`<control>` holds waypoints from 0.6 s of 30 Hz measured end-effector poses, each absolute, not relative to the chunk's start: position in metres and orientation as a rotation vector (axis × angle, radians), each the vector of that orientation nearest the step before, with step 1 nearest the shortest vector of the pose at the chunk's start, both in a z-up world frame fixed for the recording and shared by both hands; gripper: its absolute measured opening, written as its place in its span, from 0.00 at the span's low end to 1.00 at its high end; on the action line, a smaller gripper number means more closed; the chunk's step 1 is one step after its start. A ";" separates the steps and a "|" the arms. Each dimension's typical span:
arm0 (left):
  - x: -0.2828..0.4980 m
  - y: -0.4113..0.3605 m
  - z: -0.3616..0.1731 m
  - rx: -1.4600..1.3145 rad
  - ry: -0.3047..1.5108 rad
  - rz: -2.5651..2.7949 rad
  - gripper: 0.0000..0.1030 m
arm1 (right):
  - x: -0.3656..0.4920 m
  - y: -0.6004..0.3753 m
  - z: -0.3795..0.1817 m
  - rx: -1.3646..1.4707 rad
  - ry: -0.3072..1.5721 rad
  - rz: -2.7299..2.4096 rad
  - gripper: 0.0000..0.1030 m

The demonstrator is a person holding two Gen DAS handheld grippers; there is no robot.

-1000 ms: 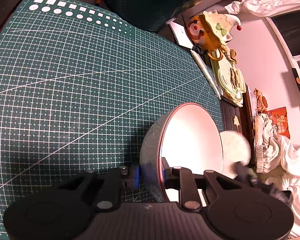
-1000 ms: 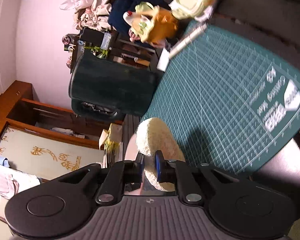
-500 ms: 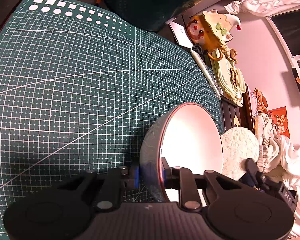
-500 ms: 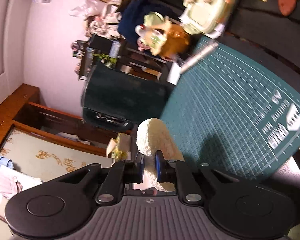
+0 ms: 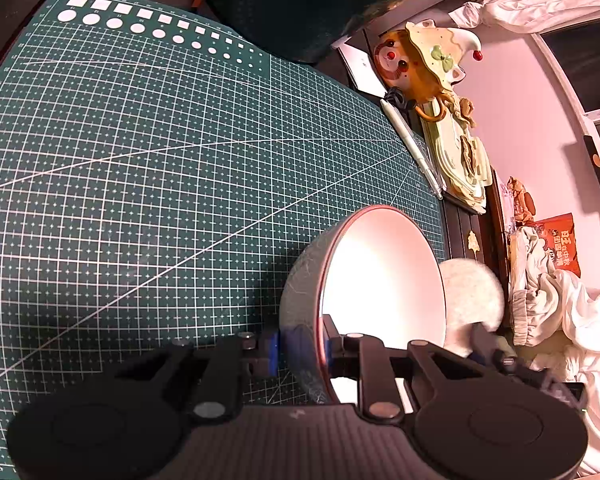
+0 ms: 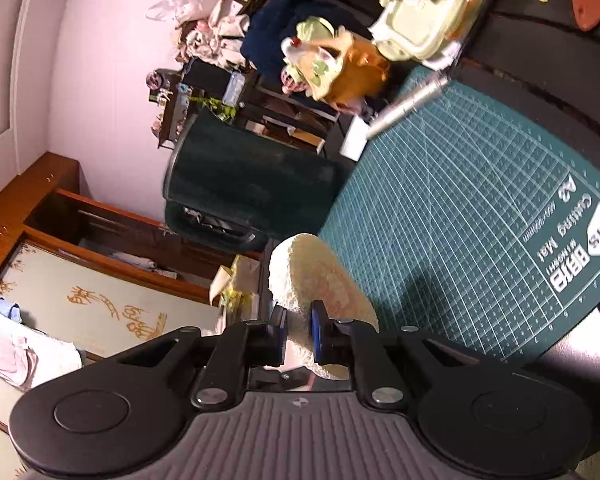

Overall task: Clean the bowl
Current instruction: 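Press the sponge against the bowl's outer wall and rub with the right tool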

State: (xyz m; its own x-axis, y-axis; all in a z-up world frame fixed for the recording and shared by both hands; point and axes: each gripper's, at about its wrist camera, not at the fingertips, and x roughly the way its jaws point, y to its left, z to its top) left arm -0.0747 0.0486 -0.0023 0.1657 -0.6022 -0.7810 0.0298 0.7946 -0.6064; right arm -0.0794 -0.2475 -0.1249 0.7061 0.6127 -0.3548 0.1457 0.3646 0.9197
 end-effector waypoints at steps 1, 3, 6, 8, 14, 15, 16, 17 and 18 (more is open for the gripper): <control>-0.075 0.049 -0.001 -0.519 1.341 -0.480 0.20 | -0.079 -0.247 -0.129 1.189 0.783 0.330 0.11; -0.075 0.051 -0.013 -0.519 1.340 -0.480 0.20 | -0.079 -0.247 -0.131 1.191 0.795 0.318 0.11; -0.077 0.061 -0.022 -0.519 1.340 -0.480 0.20 | -0.080 -0.251 -0.119 1.187 0.754 0.335 0.11; -0.057 0.072 -0.042 -0.517 1.341 -0.480 0.20 | -0.080 -0.253 -0.110 1.188 0.721 0.357 0.11; -0.032 0.090 -0.057 -0.516 1.339 -0.479 0.20 | -0.080 -0.253 -0.128 1.218 0.766 0.336 0.11; -0.029 0.090 -0.057 -0.516 1.339 -0.479 0.20 | -0.080 -0.252 -0.133 1.216 0.789 0.321 0.11; -0.024 0.092 -0.058 -0.516 1.340 -0.479 0.20 | -0.080 -0.252 -0.134 1.215 0.798 0.316 0.11; -0.025 0.095 -0.057 -0.517 1.340 -0.478 0.20 | -0.080 -0.251 -0.133 1.216 0.793 0.318 0.11; -0.027 0.099 -0.054 -0.517 1.341 -0.477 0.20 | -0.080 -0.251 -0.128 1.207 0.778 0.327 0.11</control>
State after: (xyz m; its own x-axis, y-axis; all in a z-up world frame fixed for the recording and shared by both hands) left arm -0.0274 0.0994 -0.0542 0.1664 -0.6000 -0.7825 0.0291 0.7962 -0.6043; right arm -0.0795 -0.2512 -0.1279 0.7035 0.6118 -0.3616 0.1698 0.3493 0.9215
